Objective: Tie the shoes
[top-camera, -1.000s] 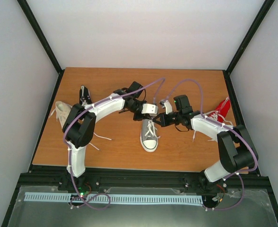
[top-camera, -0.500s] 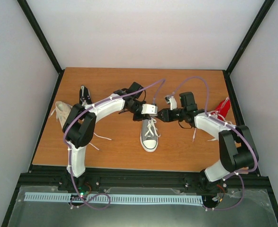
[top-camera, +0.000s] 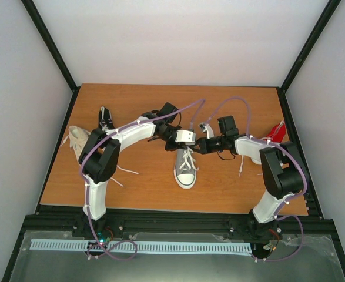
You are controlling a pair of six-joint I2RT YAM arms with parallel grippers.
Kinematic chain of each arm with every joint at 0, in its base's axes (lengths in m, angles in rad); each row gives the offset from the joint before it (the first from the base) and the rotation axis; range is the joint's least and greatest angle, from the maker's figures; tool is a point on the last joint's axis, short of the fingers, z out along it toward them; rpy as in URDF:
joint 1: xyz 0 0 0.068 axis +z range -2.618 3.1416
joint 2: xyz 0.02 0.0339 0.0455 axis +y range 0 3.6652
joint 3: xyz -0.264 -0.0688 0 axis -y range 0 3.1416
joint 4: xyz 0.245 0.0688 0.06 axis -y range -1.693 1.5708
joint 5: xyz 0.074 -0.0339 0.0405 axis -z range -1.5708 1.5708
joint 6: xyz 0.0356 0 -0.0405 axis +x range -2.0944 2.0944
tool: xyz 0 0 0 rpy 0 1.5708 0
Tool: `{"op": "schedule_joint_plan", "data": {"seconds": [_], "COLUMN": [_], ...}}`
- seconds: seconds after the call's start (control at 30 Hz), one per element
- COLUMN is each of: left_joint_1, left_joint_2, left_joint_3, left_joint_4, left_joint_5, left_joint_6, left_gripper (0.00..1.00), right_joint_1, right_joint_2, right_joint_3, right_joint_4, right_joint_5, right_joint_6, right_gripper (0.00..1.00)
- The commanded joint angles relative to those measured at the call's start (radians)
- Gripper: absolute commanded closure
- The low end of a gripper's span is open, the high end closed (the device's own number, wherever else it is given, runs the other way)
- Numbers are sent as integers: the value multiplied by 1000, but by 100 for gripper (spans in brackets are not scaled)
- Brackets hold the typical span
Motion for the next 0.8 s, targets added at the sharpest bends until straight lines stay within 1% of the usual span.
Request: {"op": "schedule_joint_plan", "data": {"seconds": [0.0,0.17,0.43,0.6,0.63,0.67,0.7,0.77], "left_joint_1": [4,4,4,5,4,4,4,4], "left_joint_2": [18,22,23,22,23,23,23,22], "left_joint_3": [18,19,23,22,22,22,22,21], "left_joint_4": [9,5,2,2,2,1,-1,-3], "left_joint_5": [19,22,20,21,21,20,20,17], "left_joint_6": [2,1,-8,-10,-11,-11,-12,-9], "left_gripper": [91,91,91,91,91,91,91,91], "right_joint_1": [5,13,36,37,37,37,37,37], "right_joint_2": [5,15,42,36,31,28,20,-4], "right_joint_3": [15,2,20,19,20,20,20,23], "right_joint_4": [37,76,55,50,49,47,44,33], "right_joint_5": [-89,-85,-34,-19,-15,-14,-8,15], "right_joint_6": [-19,1,-2,-1,-2,-2,-3,-6], "right_gripper": [90,90,90,87,88,94,97,97]}}
